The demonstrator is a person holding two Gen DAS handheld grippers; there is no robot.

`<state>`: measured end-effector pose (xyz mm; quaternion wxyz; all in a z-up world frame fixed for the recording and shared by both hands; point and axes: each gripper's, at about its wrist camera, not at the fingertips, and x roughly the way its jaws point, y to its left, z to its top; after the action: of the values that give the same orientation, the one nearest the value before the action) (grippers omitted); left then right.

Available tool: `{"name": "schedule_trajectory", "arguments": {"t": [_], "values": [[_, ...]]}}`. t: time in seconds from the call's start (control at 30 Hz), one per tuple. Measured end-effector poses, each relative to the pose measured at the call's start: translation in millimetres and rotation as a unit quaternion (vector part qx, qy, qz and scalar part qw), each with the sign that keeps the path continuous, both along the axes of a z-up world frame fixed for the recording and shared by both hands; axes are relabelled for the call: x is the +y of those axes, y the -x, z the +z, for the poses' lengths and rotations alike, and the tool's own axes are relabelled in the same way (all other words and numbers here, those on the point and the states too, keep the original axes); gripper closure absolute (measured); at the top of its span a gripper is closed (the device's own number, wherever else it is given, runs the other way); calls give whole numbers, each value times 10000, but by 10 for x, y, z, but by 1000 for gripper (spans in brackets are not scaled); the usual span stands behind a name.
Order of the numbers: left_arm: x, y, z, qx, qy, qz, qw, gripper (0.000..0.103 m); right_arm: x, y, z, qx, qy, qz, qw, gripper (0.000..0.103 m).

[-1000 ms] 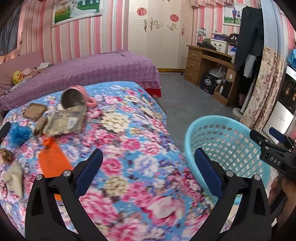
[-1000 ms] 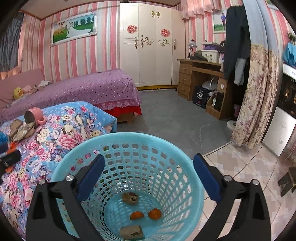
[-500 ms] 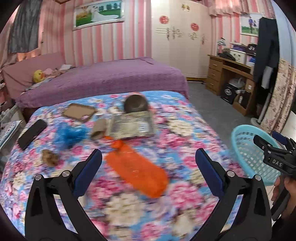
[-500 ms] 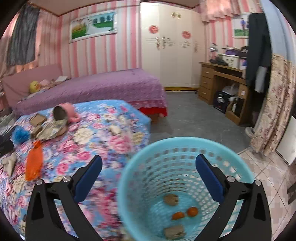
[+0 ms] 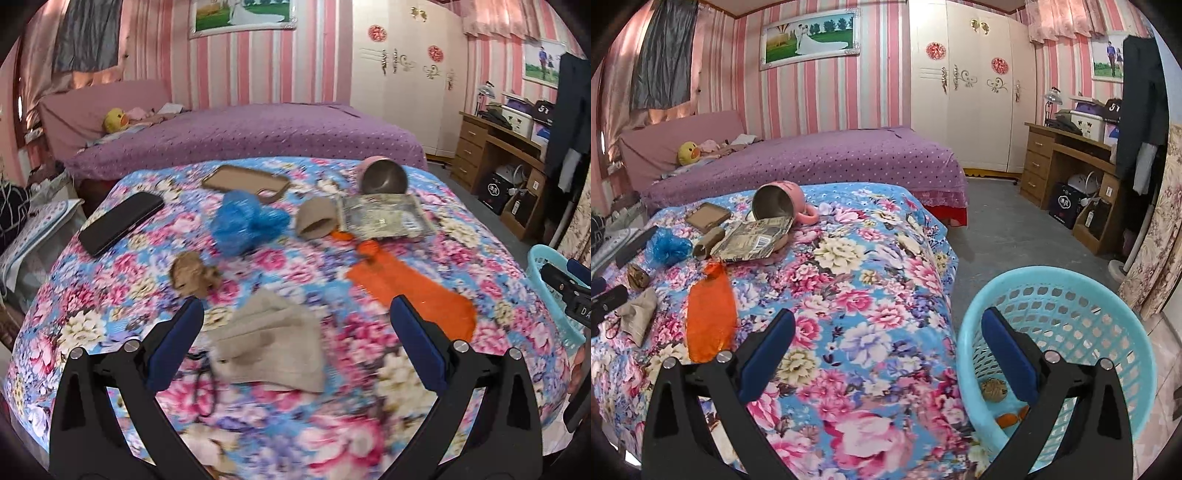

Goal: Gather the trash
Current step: 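Grasp the beige cloth bag with the left gripper while the right gripper grasps the orange mesh bag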

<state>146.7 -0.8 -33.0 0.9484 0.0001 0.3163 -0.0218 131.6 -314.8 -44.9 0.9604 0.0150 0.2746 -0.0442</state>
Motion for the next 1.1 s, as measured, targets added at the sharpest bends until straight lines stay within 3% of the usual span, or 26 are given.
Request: {"name": "schedule_trajectory", "arguments": {"t": [0.17,0.47,0.7,0.8,0.97,1.1], "values": [[262,35,-26,-36,-108,178,9998,6,104,-69,20,-18,-24,-39,10000,5],[618,-9,-215,280,-147,268,9991,6,448,-186,-41,81,64,152,9998,5],[709,-148,-382,707,199,142,9972,6,710,-262,-108,195,135,394,9989,5],[635,-199,-429,839,276,-44,9961,15,782,-283,-130,233,239,477,9983,5],[522,-254,-437,901,469,-302,9944,49,827,-310,-156,294,262,555,9977,5],[411,-226,-396,818,346,-449,9950,61,855,-321,-157,305,175,664,9972,5]]}}
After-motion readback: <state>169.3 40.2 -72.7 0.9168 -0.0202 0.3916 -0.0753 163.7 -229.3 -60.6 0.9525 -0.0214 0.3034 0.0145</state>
